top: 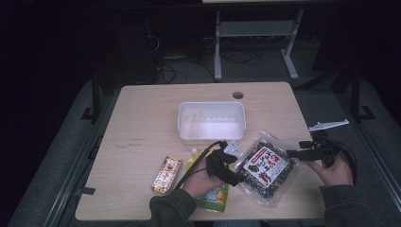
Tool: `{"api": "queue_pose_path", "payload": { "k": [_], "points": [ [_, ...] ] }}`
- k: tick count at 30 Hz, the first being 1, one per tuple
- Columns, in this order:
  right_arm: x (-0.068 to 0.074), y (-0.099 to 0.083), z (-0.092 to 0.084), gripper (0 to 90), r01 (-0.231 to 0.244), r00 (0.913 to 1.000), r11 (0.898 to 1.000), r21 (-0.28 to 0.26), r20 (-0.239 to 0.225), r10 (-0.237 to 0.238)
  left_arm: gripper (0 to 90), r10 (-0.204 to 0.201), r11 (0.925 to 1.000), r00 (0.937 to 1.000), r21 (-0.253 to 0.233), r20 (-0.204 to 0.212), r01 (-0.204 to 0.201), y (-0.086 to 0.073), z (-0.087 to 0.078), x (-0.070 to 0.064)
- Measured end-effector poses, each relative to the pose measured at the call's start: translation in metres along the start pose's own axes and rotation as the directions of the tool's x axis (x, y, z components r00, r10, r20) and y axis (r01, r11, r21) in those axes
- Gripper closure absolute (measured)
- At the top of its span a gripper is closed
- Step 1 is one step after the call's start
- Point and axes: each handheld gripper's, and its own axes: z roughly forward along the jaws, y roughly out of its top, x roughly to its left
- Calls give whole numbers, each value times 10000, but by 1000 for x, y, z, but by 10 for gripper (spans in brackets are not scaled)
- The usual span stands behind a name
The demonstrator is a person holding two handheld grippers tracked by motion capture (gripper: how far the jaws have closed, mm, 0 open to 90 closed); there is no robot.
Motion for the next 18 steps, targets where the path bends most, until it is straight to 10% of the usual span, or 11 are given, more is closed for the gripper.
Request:
{"api": "queue_pose_path", "payload": {
  "k": [18],
  "points": [
    [-37,-13,0,319,-945,9934,9931,691,718,895,351,-73,9989,9999,474,90,69,7,25,5]
  ]
}}
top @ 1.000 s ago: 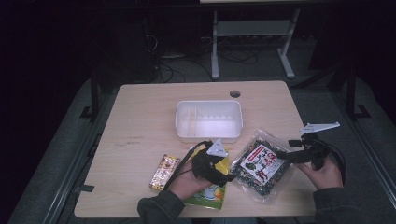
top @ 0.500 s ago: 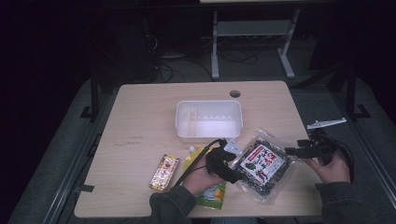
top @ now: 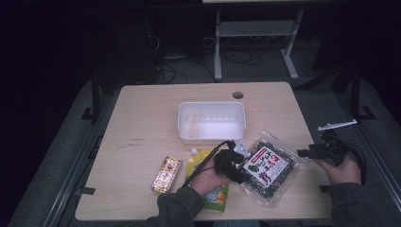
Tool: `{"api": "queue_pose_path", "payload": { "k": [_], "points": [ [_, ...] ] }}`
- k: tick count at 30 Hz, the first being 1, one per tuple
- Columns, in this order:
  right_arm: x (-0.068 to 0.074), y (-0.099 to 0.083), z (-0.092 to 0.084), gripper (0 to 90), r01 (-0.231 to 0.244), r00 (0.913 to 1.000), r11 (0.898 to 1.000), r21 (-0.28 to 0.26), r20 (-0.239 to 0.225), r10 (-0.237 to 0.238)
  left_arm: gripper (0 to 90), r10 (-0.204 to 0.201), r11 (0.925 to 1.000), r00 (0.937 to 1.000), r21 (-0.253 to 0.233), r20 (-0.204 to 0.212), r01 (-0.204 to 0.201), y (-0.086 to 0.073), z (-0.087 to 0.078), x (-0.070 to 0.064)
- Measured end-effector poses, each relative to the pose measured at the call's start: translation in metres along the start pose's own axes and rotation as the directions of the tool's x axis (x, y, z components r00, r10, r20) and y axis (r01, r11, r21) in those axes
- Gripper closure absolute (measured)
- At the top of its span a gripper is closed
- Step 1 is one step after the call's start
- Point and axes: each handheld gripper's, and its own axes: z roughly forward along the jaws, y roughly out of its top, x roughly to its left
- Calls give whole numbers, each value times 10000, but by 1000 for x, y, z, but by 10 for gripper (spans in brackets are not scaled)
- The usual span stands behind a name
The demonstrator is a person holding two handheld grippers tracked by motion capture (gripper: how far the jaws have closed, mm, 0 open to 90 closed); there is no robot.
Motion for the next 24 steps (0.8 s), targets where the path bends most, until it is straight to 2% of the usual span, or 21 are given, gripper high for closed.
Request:
{"api": "queue_pose_path", "payload": {
  "k": [11,18,24],
  "points": [
    [-13,-10,6,389,-376,9991,9990,253,198,371,363,-35,9997,10000,228,-52,36,0,6,0],
    [-18,-15,10,484,-503,9986,9983,303,-136,507,385,-37,9993,10000,362,-47,39,0,11,0],
    [-19,-16,14,569,-702,9961,9972,258,-509,715,398,34,9978,10000,660,-60,-30,0,17,-2]
  ]
}}
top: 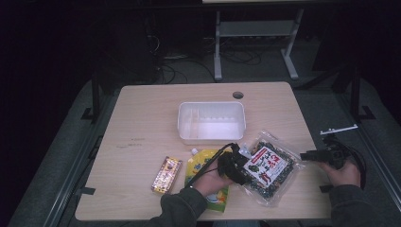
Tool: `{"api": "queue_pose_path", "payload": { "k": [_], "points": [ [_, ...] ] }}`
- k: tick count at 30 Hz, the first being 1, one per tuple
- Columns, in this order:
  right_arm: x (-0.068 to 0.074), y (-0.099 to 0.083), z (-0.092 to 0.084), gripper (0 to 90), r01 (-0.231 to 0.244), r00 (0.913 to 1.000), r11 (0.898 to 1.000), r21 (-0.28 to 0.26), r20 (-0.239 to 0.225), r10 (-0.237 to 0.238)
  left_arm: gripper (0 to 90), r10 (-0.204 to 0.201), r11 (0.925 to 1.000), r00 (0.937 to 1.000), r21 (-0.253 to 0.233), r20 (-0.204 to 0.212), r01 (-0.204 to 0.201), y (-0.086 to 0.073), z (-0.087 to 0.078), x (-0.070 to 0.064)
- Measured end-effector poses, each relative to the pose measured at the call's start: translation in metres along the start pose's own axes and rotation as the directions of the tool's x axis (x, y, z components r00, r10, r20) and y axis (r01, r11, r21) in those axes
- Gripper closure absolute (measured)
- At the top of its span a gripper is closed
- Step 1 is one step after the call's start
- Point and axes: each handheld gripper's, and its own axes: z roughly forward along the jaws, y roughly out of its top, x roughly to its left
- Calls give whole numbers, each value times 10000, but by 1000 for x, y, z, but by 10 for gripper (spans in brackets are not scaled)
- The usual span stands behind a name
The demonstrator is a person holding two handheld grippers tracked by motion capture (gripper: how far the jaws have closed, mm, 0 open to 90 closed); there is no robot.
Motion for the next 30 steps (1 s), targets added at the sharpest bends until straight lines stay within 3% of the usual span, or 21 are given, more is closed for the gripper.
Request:
{"api": "queue_pose_path", "payload": {
  "k": [12,23,30],
  "points": [
    [1,0,-1,686,-88,9998,9999,-132,-167,86,422,76,10000,9999,-33,-138,-76,1,2,-1],
    [-1,-6,-6,863,-101,9996,9986,-523,-256,88,427,8,9999,9999,-113,-158,-10,1,3,0],
    [-1,-6,-11,898,8,9991,9985,-545,-432,-32,426,-25,9998,9999,-175,-164,22,0,3,1]
  ]
}}
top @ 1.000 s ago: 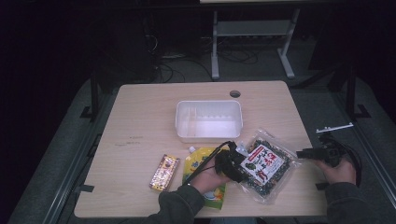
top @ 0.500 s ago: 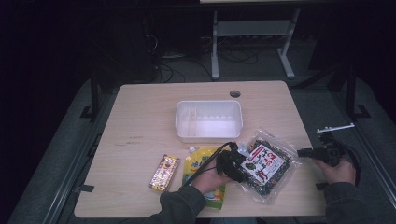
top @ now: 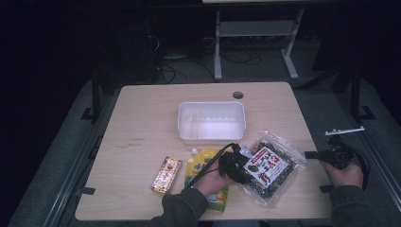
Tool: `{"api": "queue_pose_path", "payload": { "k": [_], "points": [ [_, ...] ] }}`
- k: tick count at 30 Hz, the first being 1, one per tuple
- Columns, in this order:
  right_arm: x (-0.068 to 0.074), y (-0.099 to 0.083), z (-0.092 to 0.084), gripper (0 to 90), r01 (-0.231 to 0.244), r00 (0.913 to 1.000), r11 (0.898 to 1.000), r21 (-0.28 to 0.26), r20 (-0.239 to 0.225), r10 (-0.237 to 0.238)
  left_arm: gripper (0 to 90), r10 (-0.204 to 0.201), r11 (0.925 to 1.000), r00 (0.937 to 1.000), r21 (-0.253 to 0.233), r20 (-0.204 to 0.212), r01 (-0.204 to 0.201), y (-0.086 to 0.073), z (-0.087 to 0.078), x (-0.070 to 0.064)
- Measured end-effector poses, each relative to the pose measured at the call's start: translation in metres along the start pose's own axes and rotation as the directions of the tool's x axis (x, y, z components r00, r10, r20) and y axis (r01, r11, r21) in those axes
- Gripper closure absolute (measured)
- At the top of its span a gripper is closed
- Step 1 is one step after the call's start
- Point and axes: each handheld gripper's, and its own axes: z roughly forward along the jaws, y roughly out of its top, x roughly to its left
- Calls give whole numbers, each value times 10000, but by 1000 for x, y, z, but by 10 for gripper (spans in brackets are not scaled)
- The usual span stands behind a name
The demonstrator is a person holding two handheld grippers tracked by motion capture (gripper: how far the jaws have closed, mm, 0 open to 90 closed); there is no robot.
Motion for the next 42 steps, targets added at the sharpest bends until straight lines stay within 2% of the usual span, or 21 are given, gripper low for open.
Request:
{"api": "queue_pose_path", "payload": {
  "k": [11,16,20,23,31,42],
  "points": [
    [3,1,-5,900,194,9998,9998,-66,-24,-194,395,-121,9998,9996,-168,241,125,-1,-1,3],
    [6,3,-11,900,330,9994,9993,-150,53,-330,367,-189,9984,9995,-531,265,203,0,-9,5],
    [10,5,-16,900,523,9986,9983,-260,99,-520,298,-305,9976,9995,-623,82,309,0,-11,6],
    [14,7,-22,900,694,9976,9968,-395,111,-690,262,-530,9959,9984,-721,193,542,-1,-12,8],
    [24,8,-35,900,1072,9942,9918,-694,141,-1065,201,-811,9925,9963,-890,276,833,-2,-15,12],
    [42,14,-57,900,1708,9853,9792,-1097,163,-1700,186,-978,9881,9928,-1123,686,1051,-3,-18,18]
  ]
}}
